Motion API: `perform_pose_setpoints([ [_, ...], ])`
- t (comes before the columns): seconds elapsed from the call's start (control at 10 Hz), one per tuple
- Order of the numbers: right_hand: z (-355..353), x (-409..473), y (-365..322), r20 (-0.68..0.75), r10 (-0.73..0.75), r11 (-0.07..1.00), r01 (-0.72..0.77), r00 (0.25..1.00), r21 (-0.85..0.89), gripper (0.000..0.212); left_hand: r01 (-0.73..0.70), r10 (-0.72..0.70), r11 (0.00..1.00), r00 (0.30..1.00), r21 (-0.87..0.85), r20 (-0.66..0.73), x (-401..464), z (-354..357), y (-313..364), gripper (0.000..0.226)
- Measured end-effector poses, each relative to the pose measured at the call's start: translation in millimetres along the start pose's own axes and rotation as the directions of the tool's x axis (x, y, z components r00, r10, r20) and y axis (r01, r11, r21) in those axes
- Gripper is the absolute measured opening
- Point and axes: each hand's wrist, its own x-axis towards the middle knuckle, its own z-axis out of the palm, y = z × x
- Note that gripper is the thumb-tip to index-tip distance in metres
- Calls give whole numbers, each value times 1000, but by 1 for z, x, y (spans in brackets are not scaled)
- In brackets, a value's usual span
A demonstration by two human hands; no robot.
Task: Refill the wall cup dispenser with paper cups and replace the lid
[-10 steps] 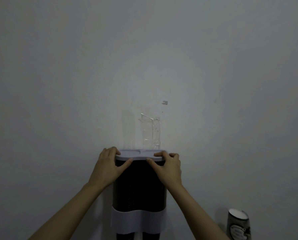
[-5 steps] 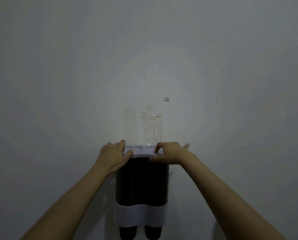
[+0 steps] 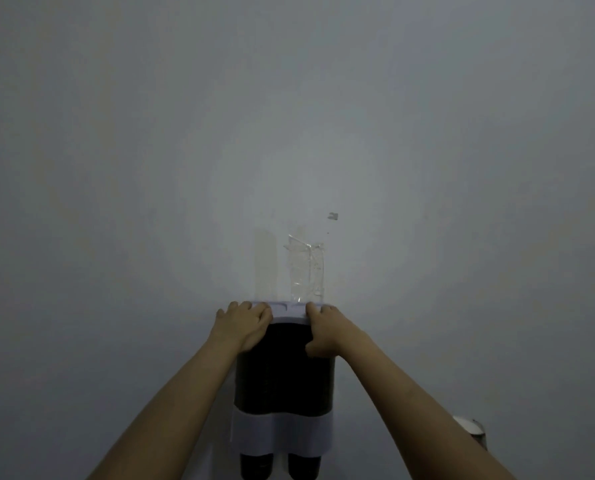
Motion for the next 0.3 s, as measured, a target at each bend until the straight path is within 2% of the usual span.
perform_pose_setpoints([
  [0.1, -4, 4, 2, -14, -6, 997, 5, 1000, -83, 73, 22, -24, 998, 999, 64, 32, -6, -8, 9, 44],
  [0.2, -12, 3, 5, 60, -17, 987, 27, 998, -156, 74, 33, -29, 987, 999, 157, -29, -10, -14, 13, 48],
  [0.3, -29, 0, 6, 95, -39, 998, 42, 995, -37, 76, -28, 83, 981, 954, 190, -287, -7, -24, 13, 74],
])
